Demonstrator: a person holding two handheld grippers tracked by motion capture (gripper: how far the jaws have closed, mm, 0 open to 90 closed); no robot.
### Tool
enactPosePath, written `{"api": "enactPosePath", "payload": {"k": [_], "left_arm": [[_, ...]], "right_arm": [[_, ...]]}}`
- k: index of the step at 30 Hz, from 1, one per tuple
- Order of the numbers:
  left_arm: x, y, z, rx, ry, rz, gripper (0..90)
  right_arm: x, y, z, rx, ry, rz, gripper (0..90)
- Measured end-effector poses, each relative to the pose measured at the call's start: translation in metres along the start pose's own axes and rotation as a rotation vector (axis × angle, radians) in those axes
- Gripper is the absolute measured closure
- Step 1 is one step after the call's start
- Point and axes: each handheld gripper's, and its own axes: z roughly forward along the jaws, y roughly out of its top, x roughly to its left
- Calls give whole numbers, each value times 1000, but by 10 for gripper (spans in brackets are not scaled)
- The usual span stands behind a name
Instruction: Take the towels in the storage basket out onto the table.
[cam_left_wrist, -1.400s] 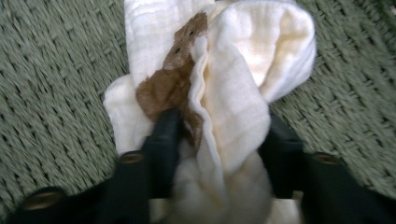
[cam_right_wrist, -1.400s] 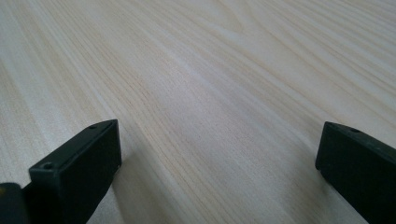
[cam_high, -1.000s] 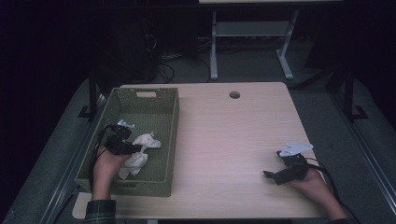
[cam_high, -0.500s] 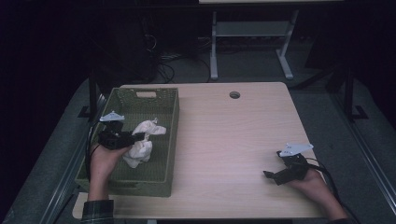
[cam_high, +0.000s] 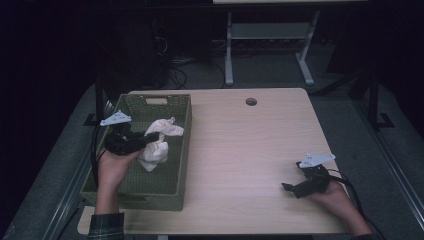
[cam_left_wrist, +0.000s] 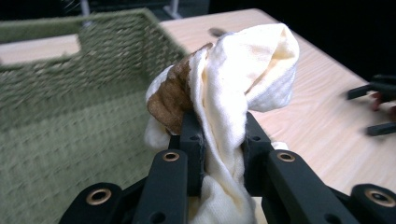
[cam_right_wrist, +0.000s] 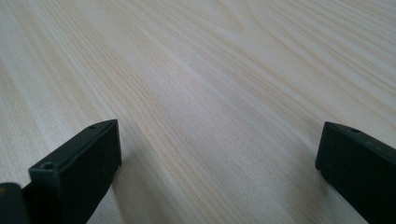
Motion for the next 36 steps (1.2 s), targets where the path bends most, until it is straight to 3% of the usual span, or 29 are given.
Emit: {"api": "enactPosePath", "payload": {"k": [9, 18, 29, 36], "left_arm": [[-21, 17, 2, -47, -70, 37, 755], [-43, 35, 17, -68, -138, 76, 756], [-63, 46, 34, -66, -200, 106, 757], [-78, 48, 53, -42, -243, 127, 757]], "right_arm": [[0, 0, 0, 0, -1, 0, 0], [0, 0, 0, 0, -1, 0, 0], [0, 0, 0, -1, -1, 0, 0], [0, 0, 0, 0, -1, 0, 0]]}}
